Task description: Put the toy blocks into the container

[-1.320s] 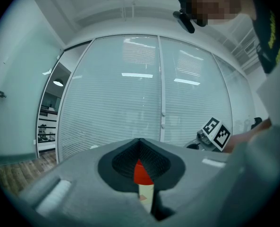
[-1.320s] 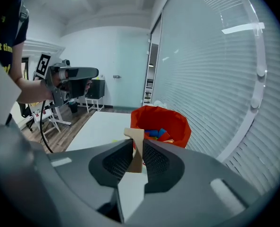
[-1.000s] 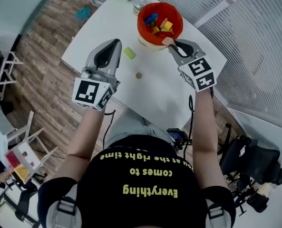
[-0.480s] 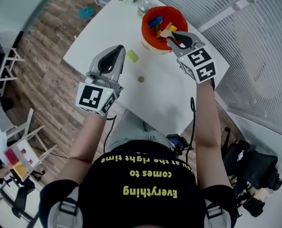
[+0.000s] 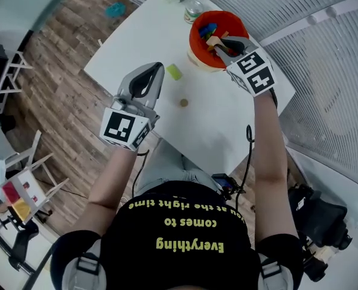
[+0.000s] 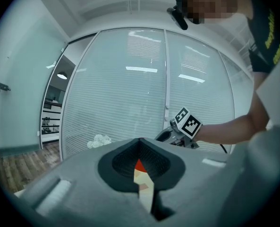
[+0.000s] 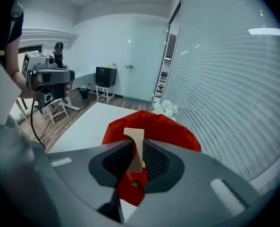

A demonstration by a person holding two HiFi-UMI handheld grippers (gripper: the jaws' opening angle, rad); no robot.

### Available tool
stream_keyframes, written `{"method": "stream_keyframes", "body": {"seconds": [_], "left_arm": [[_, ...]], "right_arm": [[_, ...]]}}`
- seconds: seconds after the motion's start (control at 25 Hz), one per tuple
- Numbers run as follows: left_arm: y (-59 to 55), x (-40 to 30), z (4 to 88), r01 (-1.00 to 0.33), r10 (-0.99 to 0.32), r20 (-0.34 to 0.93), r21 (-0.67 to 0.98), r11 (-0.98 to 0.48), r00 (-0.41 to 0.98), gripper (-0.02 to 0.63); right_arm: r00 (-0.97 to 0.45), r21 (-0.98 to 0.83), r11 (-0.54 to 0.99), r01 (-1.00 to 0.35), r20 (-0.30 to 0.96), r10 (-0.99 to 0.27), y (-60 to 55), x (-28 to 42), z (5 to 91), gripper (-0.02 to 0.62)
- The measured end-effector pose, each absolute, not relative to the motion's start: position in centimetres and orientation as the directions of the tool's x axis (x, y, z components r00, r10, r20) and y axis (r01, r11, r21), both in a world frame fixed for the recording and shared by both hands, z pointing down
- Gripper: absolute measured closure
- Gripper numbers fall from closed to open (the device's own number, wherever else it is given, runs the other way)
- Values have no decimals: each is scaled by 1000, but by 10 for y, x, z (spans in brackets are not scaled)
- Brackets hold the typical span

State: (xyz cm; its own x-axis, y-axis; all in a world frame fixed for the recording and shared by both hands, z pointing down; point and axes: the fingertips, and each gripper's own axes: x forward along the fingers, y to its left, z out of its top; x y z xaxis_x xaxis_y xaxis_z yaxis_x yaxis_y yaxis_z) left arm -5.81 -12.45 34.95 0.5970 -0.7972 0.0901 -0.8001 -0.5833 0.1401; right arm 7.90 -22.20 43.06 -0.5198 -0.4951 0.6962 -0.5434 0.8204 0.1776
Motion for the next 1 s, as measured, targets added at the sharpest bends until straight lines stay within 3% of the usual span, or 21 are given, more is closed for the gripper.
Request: {"method": "stream_keyframes", "body": {"seconds": [0.6, 1.0], "left_arm": [[-125, -81, 367, -824, -822, 109, 178, -537, 559, 606], [-119, -93, 374, -838, -835, 117, 191, -512, 537, 606]], "right_arm": [[-362, 178, 899, -401, 870, -334, -234, 70, 469, 518], [-287, 185, 914, -360, 911, -297, -237, 67, 489, 522]]}}
